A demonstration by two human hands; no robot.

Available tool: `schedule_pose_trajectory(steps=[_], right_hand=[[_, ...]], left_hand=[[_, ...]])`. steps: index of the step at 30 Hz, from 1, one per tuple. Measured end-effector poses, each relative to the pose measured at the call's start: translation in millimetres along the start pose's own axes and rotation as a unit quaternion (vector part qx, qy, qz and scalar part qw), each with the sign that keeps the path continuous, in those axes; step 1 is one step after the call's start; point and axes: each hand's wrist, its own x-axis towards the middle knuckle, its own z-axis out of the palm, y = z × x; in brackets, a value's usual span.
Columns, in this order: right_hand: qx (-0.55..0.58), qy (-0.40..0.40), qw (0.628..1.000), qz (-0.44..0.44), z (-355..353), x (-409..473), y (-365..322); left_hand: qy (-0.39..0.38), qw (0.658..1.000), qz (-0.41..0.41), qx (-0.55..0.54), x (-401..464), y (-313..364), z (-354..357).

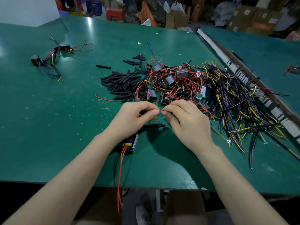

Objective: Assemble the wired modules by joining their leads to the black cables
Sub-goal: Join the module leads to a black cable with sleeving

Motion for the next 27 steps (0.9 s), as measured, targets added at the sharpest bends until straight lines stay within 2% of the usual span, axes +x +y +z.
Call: schedule_pose_trajectory(steps=[4, 8, 11, 14, 17, 19, 21, 25, 27], right_hand=[[-0.03, -0.101, 0.992, -0.067, -12.0, 0.8, 10.2], [0.028, -0.247, 0.968, -0.03, -22.2, 17.1, 21.7], [0.154, -0.373, 0.915, 0.005, -26.9, 34.9, 31.6], [0.256, -0.464, 0.843, 0.094, -33.1, 49.8, 35.3], [0.319, -0.516, 0.781, 0.152, -33.8, 52.8, 35.2], [0.333, -0.518, 0.768, 0.176, -32.7, 51.4, 35.8], [0.3, -0.503, 0.794, 0.161, -33.3, 50.4, 35.8], [0.156, -0.395, 0.905, 0.031, -36.3, 47.9, 34.0], [0.116, -0.363, 0.924, -0.003, -36.7, 45.2, 31.5]], left_hand=[[-0.052, 0.995, 0.057, 0.066, 0.7, 0.1, -5.6], [-0.053, 0.962, 0.185, 0.194, 0.7, 5.4, -8.6], [-0.041, 0.928, 0.261, 0.263, -0.7, 9.8, -10.5], [-0.021, 0.91, 0.294, 0.291, -1.7, 12.5, -11.2], [-0.035, 0.92, 0.282, 0.269, -2.5, 13.8, -11.3], [-0.05, 0.93, 0.265, 0.25, -3.0, 13.8, -11.4], [-0.055, 0.935, 0.251, 0.246, -2.9, 12.6, -10.4], [-0.03, 0.956, 0.206, 0.206, -1.9, 10.1, -7.2], [-0.021, 0.97, 0.172, 0.172, -1.1, 8.0, -5.5]])
